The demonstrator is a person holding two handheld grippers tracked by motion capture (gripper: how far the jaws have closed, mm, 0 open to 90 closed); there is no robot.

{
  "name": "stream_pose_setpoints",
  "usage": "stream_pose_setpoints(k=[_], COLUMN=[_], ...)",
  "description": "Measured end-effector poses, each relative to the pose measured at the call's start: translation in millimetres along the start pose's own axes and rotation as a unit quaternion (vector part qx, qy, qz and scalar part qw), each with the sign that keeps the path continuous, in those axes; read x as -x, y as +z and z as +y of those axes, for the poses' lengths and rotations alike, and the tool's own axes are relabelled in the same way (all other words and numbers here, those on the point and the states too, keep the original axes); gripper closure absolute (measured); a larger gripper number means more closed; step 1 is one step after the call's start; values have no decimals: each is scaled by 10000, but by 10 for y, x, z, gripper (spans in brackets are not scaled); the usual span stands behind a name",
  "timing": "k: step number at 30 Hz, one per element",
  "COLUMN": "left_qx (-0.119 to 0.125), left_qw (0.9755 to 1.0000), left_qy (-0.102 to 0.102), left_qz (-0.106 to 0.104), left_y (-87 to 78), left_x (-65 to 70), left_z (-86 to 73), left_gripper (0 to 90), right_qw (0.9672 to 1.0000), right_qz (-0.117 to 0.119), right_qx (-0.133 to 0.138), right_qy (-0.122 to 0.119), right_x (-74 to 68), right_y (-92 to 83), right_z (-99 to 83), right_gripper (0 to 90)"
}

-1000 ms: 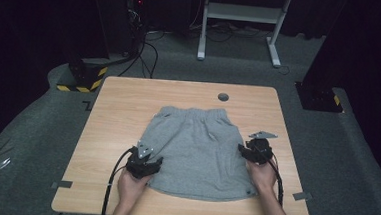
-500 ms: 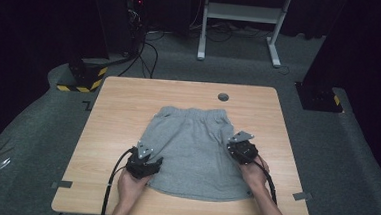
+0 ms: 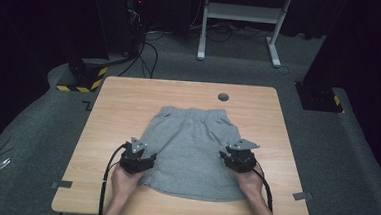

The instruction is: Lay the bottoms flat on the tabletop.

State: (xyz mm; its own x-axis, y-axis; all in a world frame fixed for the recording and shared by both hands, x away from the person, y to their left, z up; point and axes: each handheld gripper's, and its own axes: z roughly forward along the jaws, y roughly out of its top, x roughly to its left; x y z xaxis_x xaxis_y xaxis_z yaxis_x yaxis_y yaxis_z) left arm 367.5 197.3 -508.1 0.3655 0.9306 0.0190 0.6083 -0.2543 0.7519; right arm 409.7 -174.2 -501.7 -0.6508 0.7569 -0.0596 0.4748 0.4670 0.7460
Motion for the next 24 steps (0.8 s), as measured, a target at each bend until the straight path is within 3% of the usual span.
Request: stream_pose_setpoints(k=[1,3,8,11,13,15,17,20,23,24], left_qx=[-62,-108,-435,-489,-566,-388,-90,183,116,-8], left_qw=[9998,9995,9979,9980,9980,9989,9998,9985,9940,9909], left_qy=[-164,-261,-360,-386,-226,-237,-179,191,667,879], left_qz=[125,158,302,141,184,115,-74,-479,-862,-1014], left_y=[-25,-37,22,63,53,-1,-90,-184,-152,-99], left_x=[-97,-147,-312,-397,-411,-394,-328,-115,190,326], left_z=[-11,-20,-49,-45,-8,19,45,141,241,259], left_gripper=[412,423,498,646,781,849,855,857,857,857], right_qw=[9999,9998,9997,9997,9998,9998,9998,9998,9999,9998], right_qz=[63,84,107,124,128,138,124,109,102,94], right_qx=[-101,-154,-168,-142,-106,-97,-89,-76,-77,-87], right_qy=[35,90,150,132,107,144,138,112,116,118], right_x=[5,16,53,59,65,62,57,54,51,49], right_y=[59,82,93,93,95,91,91,91,91,89], right_z=[-57,-85,-168,-177,-184,-191,-193,-194,-195,-195], right_gripper=[641,640,635,634,634,634,634,634,633,633])
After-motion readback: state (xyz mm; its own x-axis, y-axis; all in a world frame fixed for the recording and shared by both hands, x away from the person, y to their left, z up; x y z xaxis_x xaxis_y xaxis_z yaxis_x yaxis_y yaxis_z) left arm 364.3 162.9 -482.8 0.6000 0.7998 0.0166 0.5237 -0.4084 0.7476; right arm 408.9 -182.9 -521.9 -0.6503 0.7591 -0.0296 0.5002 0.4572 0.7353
